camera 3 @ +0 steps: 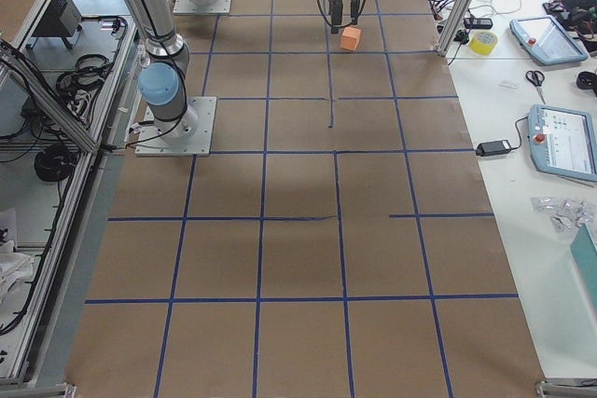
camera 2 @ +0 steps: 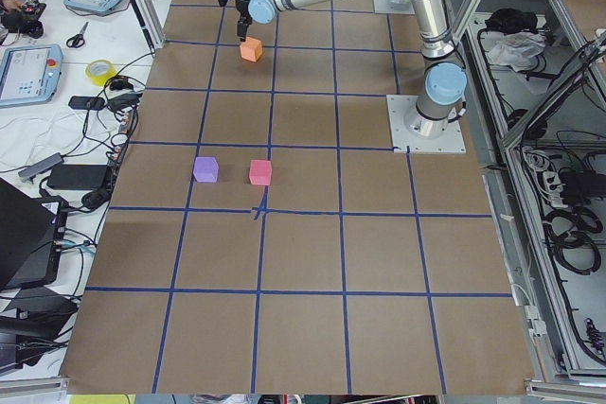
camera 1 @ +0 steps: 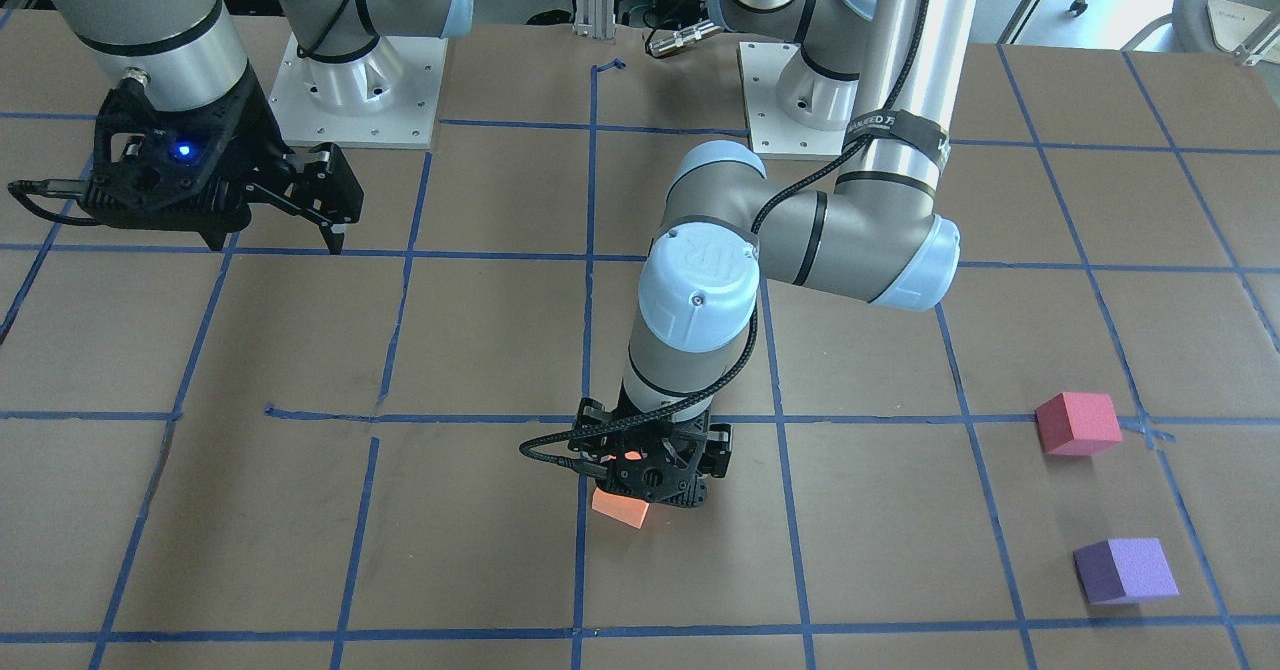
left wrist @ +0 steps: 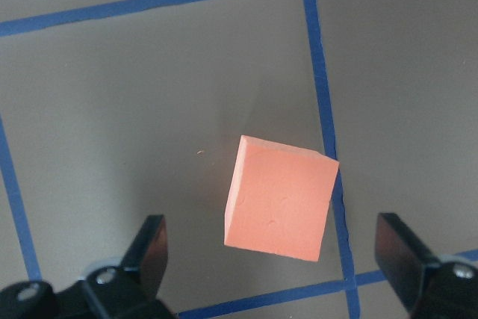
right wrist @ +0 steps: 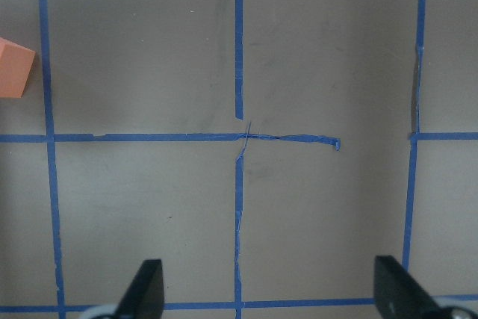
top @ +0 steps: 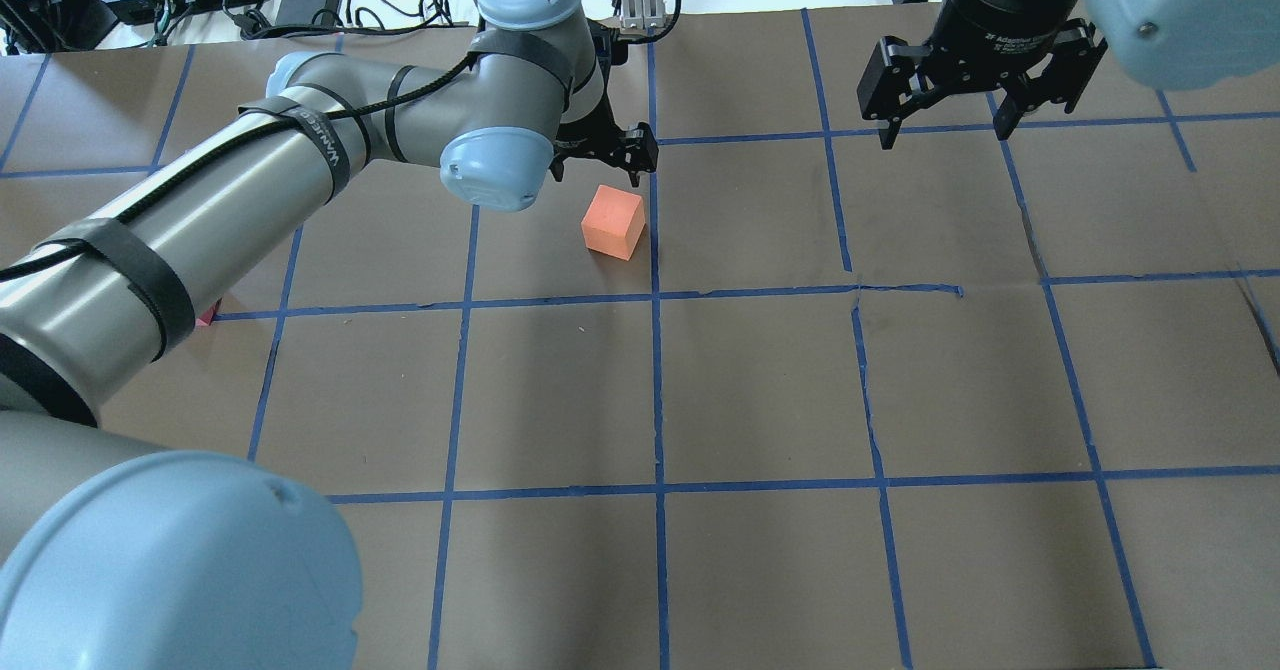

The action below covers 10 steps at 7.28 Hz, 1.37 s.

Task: Arrange blocks in a line
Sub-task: 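Grasp the orange cube with the left gripper, then carry the orange cube with the left gripper toward the purple cube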

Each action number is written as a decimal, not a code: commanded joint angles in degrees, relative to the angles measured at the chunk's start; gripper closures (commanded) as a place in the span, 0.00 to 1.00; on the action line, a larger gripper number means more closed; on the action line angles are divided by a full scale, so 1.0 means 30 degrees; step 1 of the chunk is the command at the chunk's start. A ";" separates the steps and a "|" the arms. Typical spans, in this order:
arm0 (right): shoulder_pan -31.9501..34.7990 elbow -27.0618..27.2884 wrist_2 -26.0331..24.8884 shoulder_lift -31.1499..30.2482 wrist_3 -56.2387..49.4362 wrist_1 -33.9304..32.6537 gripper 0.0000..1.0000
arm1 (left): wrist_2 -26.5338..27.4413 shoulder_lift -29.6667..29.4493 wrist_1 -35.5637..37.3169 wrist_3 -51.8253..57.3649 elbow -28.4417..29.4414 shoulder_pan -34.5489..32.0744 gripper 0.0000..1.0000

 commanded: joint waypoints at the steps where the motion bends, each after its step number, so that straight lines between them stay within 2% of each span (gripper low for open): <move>1: 0.0002 0.0037 -0.0006 -0.0161 -0.0028 0.0048 0.00 | 0.0195 -0.1133 0.0361 0.0036 0.0004 -0.0112 0.00; 3: 0.0031 0.0095 -0.0211 -0.0191 -0.0173 0.0019 0.00 | -0.0008 -0.2101 0.1500 -0.0081 -0.0083 -0.0257 0.00; 4: 0.0031 0.0066 -0.0212 -0.0191 -0.0174 0.0048 0.00 | -0.0009 -0.2513 0.1536 -0.1386 -0.0142 -0.0519 0.00; 5: 0.0031 0.0095 -0.0212 -0.0191 -0.0174 0.0048 0.00 | 0.0049 -0.2662 0.1536 -0.1080 -0.0143 -0.0522 0.22; 6: 0.0031 0.0095 -0.0212 -0.0191 -0.0174 0.0048 0.00 | 0.0223 -0.2402 0.1565 -0.0178 -0.0114 -0.0522 0.91; 7: 0.0031 0.0095 -0.0212 -0.0191 -0.0174 0.0019 0.00 | 0.0776 -0.1964 0.1508 0.0208 0.0061 -0.0435 1.00; 10: 0.0031 0.0095 -0.0242 -0.0191 -0.0203 0.0019 0.00 | 0.0664 -0.0586 0.1215 0.2338 0.0003 0.2781 1.00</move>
